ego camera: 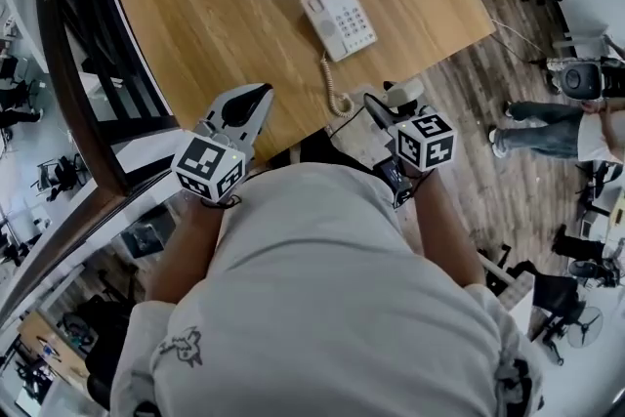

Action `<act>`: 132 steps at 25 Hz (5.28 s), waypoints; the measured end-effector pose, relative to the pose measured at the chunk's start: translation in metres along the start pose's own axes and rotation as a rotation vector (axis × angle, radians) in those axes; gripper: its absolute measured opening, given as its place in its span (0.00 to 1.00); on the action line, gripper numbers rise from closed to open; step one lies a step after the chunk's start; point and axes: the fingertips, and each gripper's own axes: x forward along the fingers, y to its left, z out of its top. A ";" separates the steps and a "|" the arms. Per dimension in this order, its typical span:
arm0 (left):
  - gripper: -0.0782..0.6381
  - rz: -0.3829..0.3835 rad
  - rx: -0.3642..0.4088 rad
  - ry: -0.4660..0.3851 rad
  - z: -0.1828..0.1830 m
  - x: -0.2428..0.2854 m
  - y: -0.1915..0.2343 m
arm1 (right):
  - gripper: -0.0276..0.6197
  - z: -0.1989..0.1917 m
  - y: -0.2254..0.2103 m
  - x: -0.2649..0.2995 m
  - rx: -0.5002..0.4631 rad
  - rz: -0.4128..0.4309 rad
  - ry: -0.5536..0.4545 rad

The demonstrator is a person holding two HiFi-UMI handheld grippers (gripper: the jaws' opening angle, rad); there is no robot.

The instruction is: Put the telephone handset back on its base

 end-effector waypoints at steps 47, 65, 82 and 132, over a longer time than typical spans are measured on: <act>0.12 0.246 -0.221 0.087 -0.040 0.085 0.082 | 0.39 0.001 -0.087 0.196 -0.089 0.196 0.359; 0.12 0.286 -0.284 0.113 -0.055 0.097 0.096 | 0.39 0.018 -0.087 0.248 -0.026 0.228 0.339; 0.12 0.302 -0.311 0.128 -0.068 0.092 0.105 | 0.39 0.011 -0.086 0.277 0.080 0.156 0.352; 0.12 0.043 0.025 0.003 -0.004 -0.016 0.001 | 0.10 0.036 0.032 0.044 -0.029 -0.012 -0.150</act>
